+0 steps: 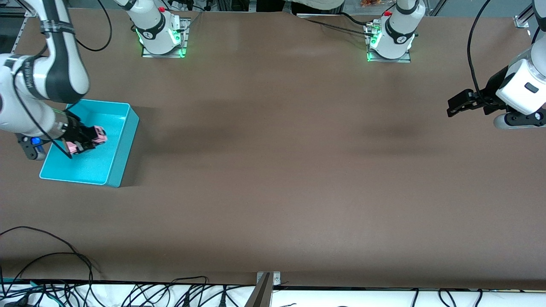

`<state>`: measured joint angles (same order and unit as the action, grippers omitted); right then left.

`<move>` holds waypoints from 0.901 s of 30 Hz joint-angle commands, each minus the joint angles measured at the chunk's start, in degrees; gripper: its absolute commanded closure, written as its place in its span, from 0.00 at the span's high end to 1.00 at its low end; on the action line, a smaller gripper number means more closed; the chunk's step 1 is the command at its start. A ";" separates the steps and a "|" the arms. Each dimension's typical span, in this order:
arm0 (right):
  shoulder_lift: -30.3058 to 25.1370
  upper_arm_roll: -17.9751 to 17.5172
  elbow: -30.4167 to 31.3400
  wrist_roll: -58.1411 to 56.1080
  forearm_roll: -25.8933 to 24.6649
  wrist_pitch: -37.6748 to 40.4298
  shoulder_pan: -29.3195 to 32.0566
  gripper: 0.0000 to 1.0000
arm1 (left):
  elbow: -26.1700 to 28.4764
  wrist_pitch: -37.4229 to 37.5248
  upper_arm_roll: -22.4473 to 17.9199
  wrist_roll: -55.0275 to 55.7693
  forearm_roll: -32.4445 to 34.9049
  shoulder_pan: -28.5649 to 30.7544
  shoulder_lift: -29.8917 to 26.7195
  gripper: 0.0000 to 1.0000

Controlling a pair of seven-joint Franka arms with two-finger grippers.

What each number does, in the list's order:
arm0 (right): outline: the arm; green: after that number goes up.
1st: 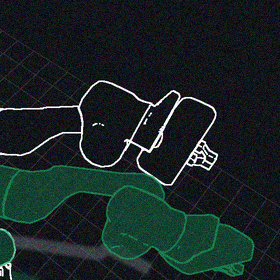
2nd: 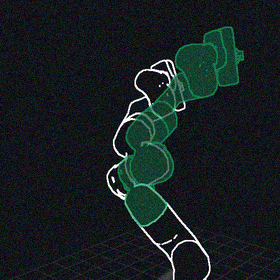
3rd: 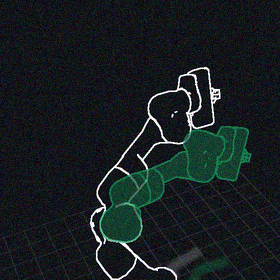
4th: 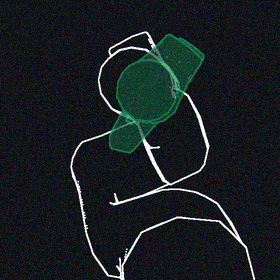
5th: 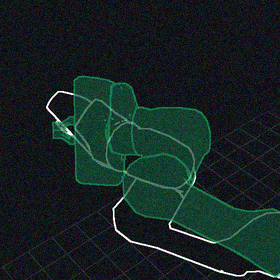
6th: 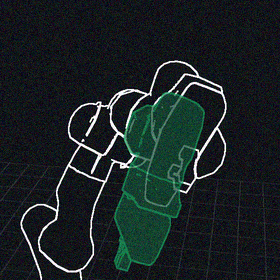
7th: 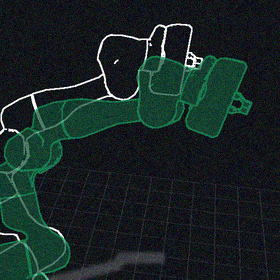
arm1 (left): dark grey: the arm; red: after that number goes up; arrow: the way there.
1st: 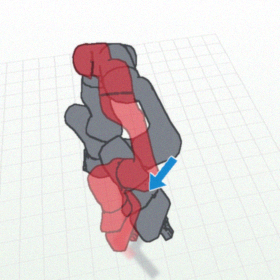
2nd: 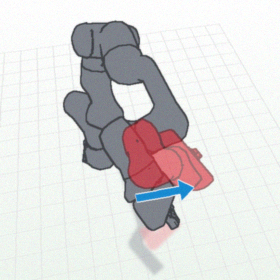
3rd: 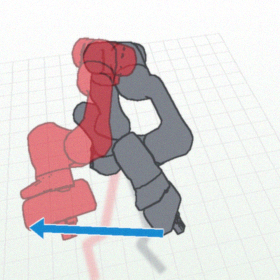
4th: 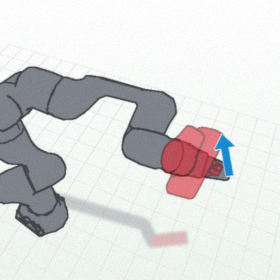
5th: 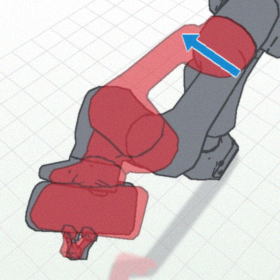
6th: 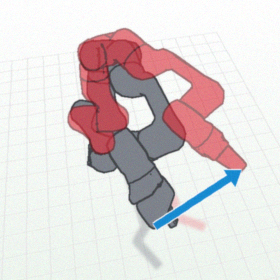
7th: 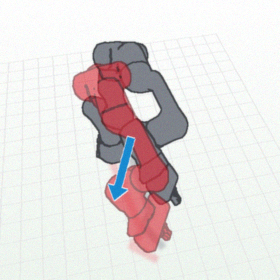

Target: Wind and store pink jeep toy

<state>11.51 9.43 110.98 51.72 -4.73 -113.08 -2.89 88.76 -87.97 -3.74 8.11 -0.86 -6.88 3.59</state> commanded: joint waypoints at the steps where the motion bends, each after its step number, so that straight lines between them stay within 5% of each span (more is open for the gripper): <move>1: -2.45 3.05 4.33 -12.50 -0.37 -0.47 -0.10 0.13 | 1.15 -0.72 -0.56 -0.64 -1.08 -0.41 -1.05 1.00; 16: -2.11 8.50 19.09 -34.93 0.16 -19.88 0.16 0.13 | 1.15 -0.63 -0.48 -0.55 -1.08 -0.50 -1.05 1.00; 27: 3.96 8.50 19.72 -35.11 0.16 -25.08 0.16 0.18 | 1.15 -0.54 -0.48 -0.55 -1.08 -0.50 -1.05 1.00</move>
<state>14.02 17.75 130.60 17.77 -4.71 -136.61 -2.59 88.76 -87.97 -3.72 8.11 -0.86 -6.88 3.60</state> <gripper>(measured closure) 0.449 0.000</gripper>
